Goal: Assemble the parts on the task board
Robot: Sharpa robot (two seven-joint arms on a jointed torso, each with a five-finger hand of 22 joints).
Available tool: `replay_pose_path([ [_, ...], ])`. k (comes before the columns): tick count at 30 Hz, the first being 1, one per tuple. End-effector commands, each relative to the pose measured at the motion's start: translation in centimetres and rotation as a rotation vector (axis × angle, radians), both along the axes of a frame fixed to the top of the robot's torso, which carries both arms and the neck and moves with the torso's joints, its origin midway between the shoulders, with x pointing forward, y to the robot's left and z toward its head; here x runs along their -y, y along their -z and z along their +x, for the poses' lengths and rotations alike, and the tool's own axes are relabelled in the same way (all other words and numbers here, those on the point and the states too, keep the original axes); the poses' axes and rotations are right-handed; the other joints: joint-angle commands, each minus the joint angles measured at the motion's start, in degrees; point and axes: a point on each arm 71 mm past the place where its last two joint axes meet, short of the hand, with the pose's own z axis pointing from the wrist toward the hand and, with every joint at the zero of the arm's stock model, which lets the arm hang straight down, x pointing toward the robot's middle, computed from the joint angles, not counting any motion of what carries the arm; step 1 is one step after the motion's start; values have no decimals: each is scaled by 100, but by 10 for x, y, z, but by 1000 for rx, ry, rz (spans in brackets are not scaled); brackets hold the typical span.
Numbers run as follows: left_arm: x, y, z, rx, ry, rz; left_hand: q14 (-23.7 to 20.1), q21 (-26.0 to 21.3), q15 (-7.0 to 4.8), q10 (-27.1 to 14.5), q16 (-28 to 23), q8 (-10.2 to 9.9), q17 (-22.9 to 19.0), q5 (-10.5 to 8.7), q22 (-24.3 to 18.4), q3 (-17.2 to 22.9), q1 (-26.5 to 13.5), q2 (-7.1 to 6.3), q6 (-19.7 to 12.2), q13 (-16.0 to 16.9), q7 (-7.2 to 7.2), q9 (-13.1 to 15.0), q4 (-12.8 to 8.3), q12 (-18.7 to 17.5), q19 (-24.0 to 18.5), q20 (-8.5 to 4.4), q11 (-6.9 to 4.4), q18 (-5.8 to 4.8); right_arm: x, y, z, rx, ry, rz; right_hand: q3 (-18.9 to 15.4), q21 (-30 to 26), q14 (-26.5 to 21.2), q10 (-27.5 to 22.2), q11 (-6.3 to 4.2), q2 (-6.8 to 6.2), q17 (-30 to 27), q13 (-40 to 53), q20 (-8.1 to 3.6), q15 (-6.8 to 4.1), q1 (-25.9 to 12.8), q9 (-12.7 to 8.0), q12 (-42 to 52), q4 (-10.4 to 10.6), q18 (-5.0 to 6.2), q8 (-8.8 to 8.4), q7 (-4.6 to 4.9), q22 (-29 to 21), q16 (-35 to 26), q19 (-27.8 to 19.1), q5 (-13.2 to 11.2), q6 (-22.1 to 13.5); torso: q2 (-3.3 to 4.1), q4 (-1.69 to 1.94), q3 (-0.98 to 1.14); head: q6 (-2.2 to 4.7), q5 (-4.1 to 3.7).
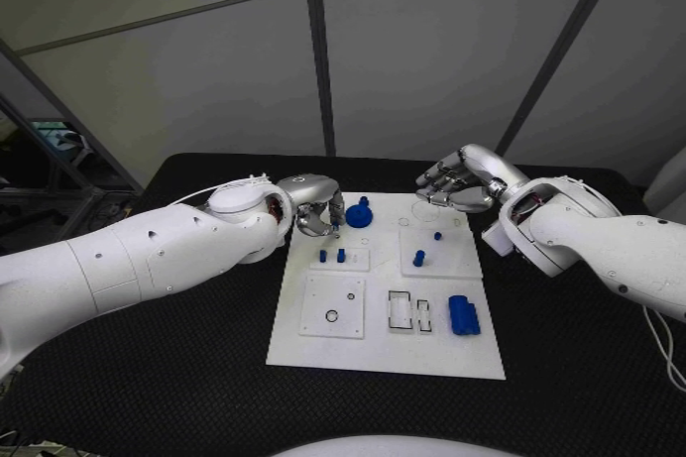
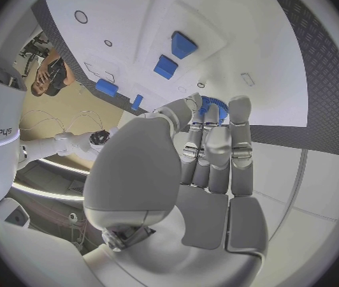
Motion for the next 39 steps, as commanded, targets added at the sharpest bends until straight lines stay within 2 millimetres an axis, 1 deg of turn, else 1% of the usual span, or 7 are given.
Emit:
replay_pose_path([
  [1,-1,1,0,-14,-5,3,48,22,-1,93,36,-30,-8,12,241,21,-49,-4,29,9,-2,-5,7,-31,40,2,-69,-315,-1,-1,0,4,-11,4,19,-26,-32,-33,-5,-4,-5,-8,35,3,70,5,-19,-7,65,5,0,-5,-11,11,24,29,1,0,-2,-9,-9],
  [8,0,4,-1,-26,0,8,49,26,-1,95,38,-31,-6,10,241,19,-55,-9,30,9,-3,-5,6,-34,40,2,-70,-315,-2,-1,0,4,-12,4,19,-26,-32,-33,-5,-4,-5,-8,35,3,70,5,-19,-7,65,5,0,-5,-11,11,24,29,-3,4,2,-12,-10],
  [13,3,6,-3,-37,10,11,50,29,-1,98,40,-32,-4,9,241,18,-62,-10,33,10,-4,-5,7,-38,39,3,-71,-315,-2,-1,0,4,-13,5,19,-26,-32,-33,-5,-4,-5,-8,35,3,70,5,-19,-7,65,5,0,-5,-11,11,24,29,-2,-8,3,-8,-7],
  [23,4,9,-2,-58,10,24,52,31,-1,102,45,-34,2,6,240,16,-73,-10,36,10,-5,-5,9,-42,38,3,-71,-315,-2,-1,0,4,-12,5,19,-26,-32,-33,-5,-4,-5,-8,35,3,70,5,-19,-7,65,5,0,-5,-11,11,24,29,5,3,1,-16,-25],
  [26,5,10,-2,-63,10,28,49,19,-1,104,44,-36,-6,4,236,15,-81,-11,38,10,-5,-5,11,-46,33,4,-72,-312,-2,-1,0,4,-12,4,19,-26,-32,-33,-5,-4,-5,-8,35,3,70,5,-19,-7,65,5,0,-5,-11,11,24,29,0,-4,3,-25,-26],
  [30,5,10,-1,-68,9,32,48,16,-1,105,44,-36,-8,3,235,14,-83,-11,38,10,-5,-5,11,-48,32,4,-72,-312,-2,-1,0,4,-12,4,19,-26,-32,-33,-5,-4,-5,-8,35,3,70,5,-19,-7,65,5,0,-5,-11,11,24,29,5,-5,-1,-33,-31],
  [39,6,12,0,-78,6,40,40,-17,3,101,46,-52,-18,-5,223,0,-128,-23,30,8,-5,-9,21,-73,12,8,-70,-305,-2,-1,0,4,-13,4,19,-26,-32,-33,-5,-4,-5,-8,35,3,70,5,-19,-7,65,5,0,-5,-11,11,24,29,-2,1,3,-39,-32],
])
